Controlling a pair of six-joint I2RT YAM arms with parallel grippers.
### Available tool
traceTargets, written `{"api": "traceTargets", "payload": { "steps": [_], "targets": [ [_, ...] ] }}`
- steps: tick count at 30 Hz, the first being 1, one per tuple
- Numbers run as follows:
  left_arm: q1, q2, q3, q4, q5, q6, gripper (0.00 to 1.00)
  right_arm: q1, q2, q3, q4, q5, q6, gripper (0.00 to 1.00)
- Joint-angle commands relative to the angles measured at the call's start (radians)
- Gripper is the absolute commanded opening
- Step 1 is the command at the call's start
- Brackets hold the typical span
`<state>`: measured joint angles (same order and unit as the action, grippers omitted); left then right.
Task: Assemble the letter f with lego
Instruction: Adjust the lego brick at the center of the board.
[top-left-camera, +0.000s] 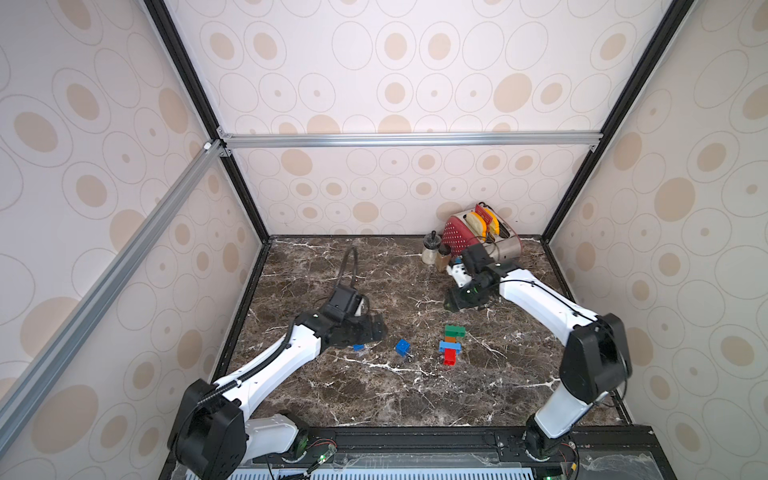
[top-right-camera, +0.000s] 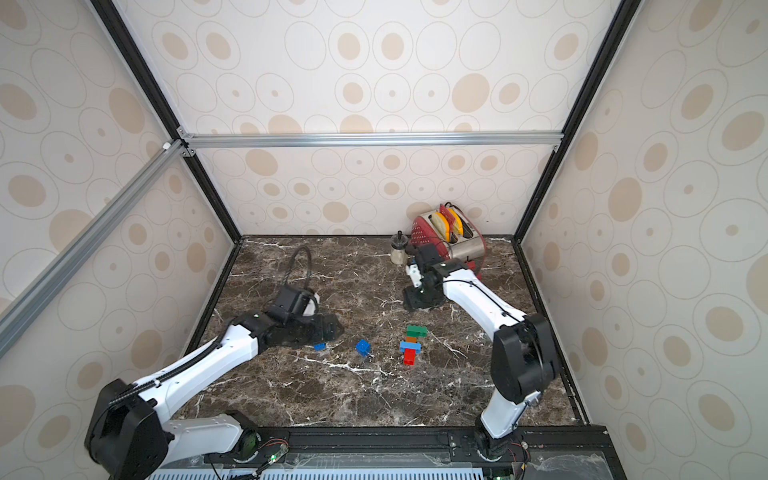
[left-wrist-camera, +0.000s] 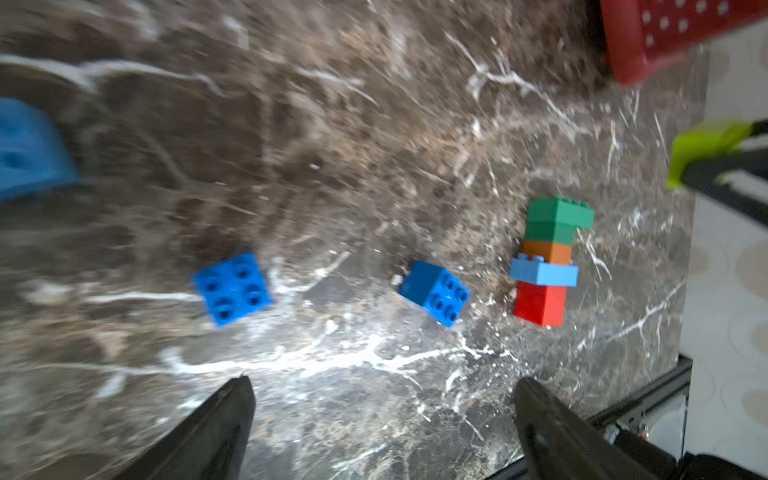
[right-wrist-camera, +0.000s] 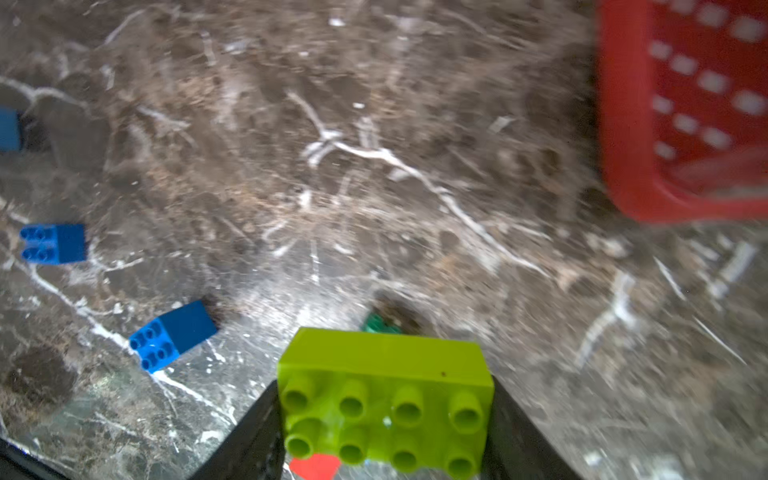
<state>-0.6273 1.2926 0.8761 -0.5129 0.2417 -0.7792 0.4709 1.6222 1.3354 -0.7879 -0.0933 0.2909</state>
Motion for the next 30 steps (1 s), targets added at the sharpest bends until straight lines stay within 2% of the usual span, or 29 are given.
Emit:
{"api": "traceTargets", "payload": {
  "steps": [1, 5, 8, 25, 30],
  "targets": [
    [-0.123, 0.068, 0.047, 0.055, -0.087, -0.091, 0.99, 0.011, -0.086, -0.063, 0.015, 0.031, 0.063, 0.66],
    [-0.213, 0.165, 0.039, 0.106, -0.104, -0.124, 0.98, -0.007, -0.149, -0.132, 0.038, 0.025, 0.08, 0.67],
    [-0.247, 0.223, 0.047, 0.145, -0.11, -0.15, 0.98, -0.008, -0.169, -0.16, 0.047, 0.011, 0.08, 0.67],
    [-0.234, 0.423, 0.133, 0.244, -0.176, -0.186, 0.99, -0.019, -0.221, -0.188, 0.065, 0.01, 0.093, 0.67],
    [-0.192, 0.469, 0.154, 0.281, -0.133, -0.187, 0.98, -0.019, -0.228, -0.191, 0.065, 0.013, 0.094, 0.67]
  ]
}}
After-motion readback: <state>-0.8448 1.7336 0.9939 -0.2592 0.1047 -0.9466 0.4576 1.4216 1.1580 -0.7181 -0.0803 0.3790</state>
